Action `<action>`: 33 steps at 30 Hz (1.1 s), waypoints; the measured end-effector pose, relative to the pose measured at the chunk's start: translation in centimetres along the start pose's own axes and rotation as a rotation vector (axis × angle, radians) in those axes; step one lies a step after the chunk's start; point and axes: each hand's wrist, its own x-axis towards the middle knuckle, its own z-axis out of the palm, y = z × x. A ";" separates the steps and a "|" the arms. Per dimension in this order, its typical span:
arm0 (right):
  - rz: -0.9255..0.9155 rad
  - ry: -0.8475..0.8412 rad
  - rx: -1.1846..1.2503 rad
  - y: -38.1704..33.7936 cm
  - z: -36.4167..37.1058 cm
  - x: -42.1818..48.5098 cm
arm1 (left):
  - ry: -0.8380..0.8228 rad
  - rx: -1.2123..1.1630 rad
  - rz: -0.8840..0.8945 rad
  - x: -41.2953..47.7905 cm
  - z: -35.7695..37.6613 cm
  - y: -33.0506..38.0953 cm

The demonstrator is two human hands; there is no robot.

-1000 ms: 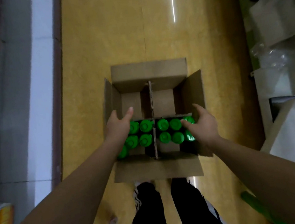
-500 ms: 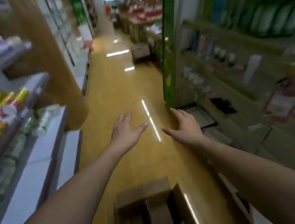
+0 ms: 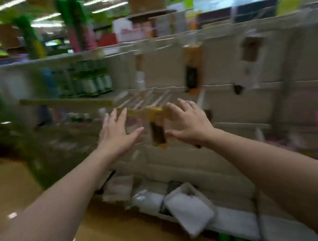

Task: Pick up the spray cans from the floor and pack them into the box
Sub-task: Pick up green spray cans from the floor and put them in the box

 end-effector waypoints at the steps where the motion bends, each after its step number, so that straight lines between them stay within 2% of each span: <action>1: 0.071 0.007 -0.028 3.2 -1.7 -1.9 | -0.031 -0.023 0.067 0.2 1.4 3.4; 5: 0.375 0.098 -0.103 14.5 -8.7 -11.3 | -0.167 -0.105 0.291 -1.5 6.3 17.9; 10: 0.671 0.162 -0.231 25.8 -17.2 -25.0 | -0.271 -0.236 0.543 -7.0 10.8 35.6; 13: 0.790 0.196 -0.283 31.0 -21.6 -32.6 | -0.299 -0.294 0.680 -11.0 13.3 45.3; 18: 0.895 0.159 -0.350 37.5 -27.0 -41.7 | -0.365 -0.376 0.814 -17.3 16.8 58.3; 25: 0.991 0.143 -0.344 44.4 -28.6 -48.4 | -0.495 -0.399 0.912 -24.0 21.6 68.2; 30: 1.063 0.099 -0.291 48.5 -25.7 -49.9 | -0.565 -0.422 0.939 -25.1 25.8 71.7; 33: 1.108 0.067 -0.273 51.0 -23.5 -50.1 | -0.617 -0.475 0.896 -25.0 29.5 73.4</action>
